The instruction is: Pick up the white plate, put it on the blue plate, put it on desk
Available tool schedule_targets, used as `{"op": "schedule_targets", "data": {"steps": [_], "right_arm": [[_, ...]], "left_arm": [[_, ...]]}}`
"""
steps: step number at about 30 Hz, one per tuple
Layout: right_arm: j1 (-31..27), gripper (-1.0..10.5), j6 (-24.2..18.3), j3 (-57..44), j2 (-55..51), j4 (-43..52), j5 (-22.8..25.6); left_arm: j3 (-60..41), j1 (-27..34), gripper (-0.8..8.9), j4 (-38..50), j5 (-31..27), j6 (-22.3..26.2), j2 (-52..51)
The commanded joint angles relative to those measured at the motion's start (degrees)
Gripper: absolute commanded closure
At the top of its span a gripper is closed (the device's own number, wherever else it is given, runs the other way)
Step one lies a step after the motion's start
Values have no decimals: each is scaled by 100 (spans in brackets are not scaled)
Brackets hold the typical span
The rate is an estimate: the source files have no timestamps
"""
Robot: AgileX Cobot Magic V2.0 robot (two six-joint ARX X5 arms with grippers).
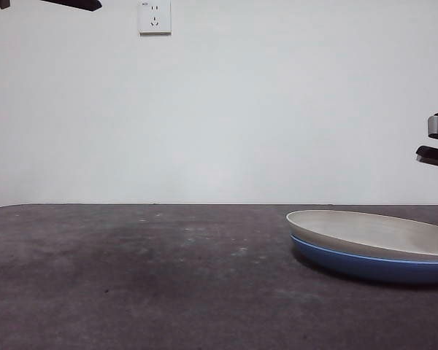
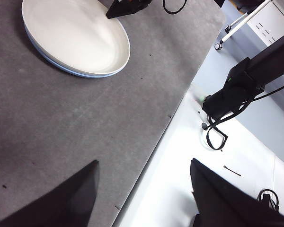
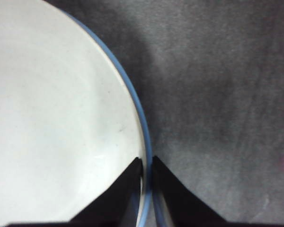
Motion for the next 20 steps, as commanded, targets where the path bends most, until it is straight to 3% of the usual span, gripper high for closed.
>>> {"op": "schedule_targets", "data": {"steps": [1,14,20], "right_arm": [[11,935,-39,42,-33,9,-146],[42,935,415,48,-1377,-4,-776],[367,935,627,50,-1392,122,-752]], "left_arm": [[57,-28,504,57,26,72,13],[57,-28,504,79,26,72,13],[57,-28,504,79,26,72,13]]}}
